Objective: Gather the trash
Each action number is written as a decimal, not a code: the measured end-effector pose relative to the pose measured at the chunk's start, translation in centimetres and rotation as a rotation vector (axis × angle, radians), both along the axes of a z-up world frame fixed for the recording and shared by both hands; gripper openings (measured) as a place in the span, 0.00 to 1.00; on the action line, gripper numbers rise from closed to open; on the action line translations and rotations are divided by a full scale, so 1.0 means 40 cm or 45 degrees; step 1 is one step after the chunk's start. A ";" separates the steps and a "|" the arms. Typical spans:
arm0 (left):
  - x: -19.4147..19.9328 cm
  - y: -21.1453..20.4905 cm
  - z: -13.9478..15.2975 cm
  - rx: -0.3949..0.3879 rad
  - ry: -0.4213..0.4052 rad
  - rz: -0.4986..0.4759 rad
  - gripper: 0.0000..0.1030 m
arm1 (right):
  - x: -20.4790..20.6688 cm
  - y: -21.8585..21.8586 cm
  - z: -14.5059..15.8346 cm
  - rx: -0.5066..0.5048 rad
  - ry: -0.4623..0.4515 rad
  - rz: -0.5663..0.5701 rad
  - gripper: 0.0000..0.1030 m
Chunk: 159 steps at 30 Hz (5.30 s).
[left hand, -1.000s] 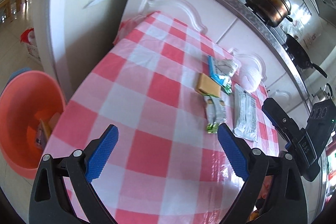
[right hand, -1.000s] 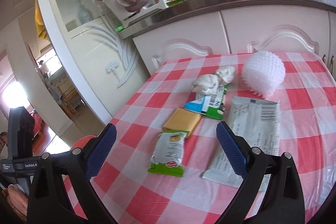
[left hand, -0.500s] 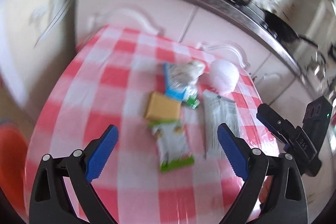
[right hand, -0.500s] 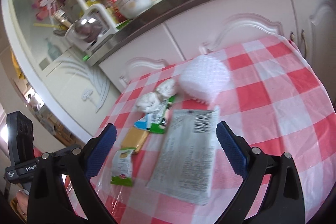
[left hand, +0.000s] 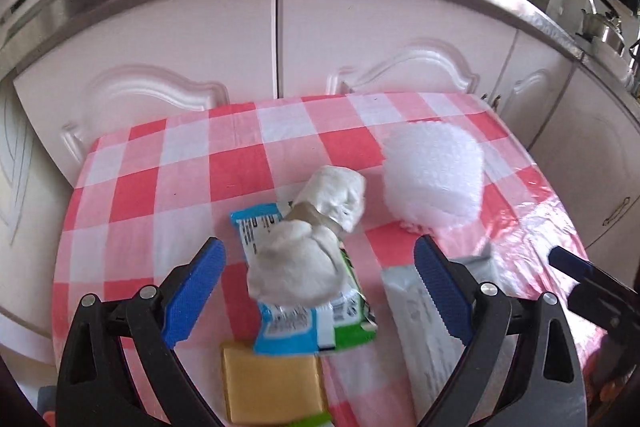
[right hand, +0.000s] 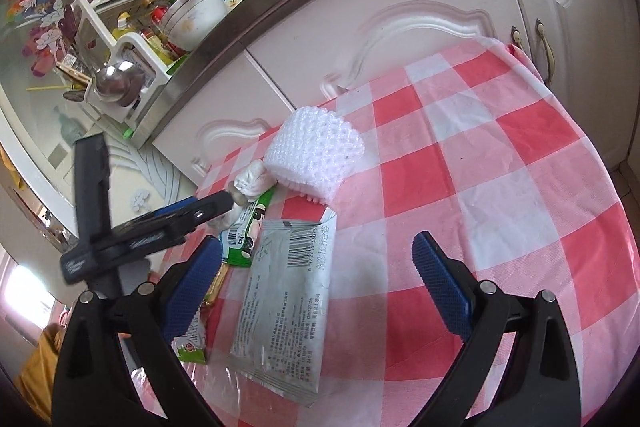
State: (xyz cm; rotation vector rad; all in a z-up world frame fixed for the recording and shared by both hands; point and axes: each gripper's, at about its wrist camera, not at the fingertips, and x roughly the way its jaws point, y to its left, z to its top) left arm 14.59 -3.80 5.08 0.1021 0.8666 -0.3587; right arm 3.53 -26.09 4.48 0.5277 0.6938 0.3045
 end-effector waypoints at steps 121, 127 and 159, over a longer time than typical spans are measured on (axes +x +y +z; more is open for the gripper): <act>-0.557 0.399 -0.075 -0.441 0.048 0.274 0.40 | -0.152 0.488 0.021 -0.743 -0.083 0.465 0.71; -0.578 0.443 -0.081 -0.454 0.052 0.305 0.40 | -0.096 0.559 -0.038 -0.787 -0.005 0.509 0.66; -0.699 0.766 -0.109 -0.555 0.001 0.633 0.41 | -0.177 0.794 0.066 -0.595 -0.099 0.736 0.39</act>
